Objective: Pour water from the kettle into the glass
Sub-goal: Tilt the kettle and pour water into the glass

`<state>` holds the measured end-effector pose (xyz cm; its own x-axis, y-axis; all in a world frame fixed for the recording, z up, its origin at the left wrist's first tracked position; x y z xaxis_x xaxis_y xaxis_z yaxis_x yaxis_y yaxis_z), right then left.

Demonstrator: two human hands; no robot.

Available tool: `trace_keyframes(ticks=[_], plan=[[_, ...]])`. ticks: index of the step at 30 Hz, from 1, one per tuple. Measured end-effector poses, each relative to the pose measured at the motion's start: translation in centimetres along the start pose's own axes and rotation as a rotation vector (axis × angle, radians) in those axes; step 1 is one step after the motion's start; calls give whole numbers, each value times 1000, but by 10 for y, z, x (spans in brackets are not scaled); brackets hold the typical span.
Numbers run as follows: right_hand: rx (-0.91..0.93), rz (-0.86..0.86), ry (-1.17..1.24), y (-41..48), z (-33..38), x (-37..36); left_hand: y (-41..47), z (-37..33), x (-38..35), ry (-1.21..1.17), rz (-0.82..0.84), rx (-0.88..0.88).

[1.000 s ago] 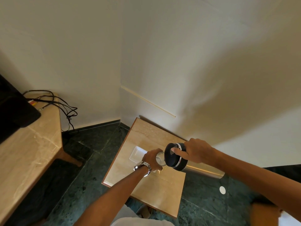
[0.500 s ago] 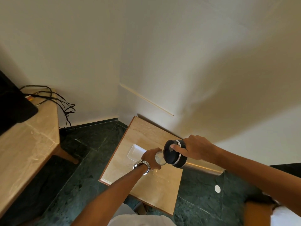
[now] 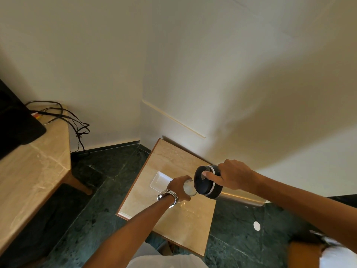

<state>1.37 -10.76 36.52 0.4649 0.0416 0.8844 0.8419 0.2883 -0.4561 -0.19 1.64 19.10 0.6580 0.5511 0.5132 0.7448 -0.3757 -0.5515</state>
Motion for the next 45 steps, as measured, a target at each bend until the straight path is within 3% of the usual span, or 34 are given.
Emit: trace_keyframes(ticks=[30, 45], plan=[[-38, 30, -88, -2, 2, 5, -2, -19, 11, -2, -71, 9], [-35, -46, -61, 0, -3, 9, -11, -22, 23, -87, -87, -33]])
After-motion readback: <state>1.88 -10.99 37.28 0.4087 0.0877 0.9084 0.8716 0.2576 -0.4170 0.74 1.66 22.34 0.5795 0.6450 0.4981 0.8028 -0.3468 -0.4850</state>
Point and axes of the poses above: each hand's wrist, its own y-axis towards the middle knuckle, its own x-axis out of the back of the hand, z = x × y, the point moved 7 cm from there along y, towards the middle knuckle, and after that the axes turned 8 degrees about x, right-handed, at the moved point
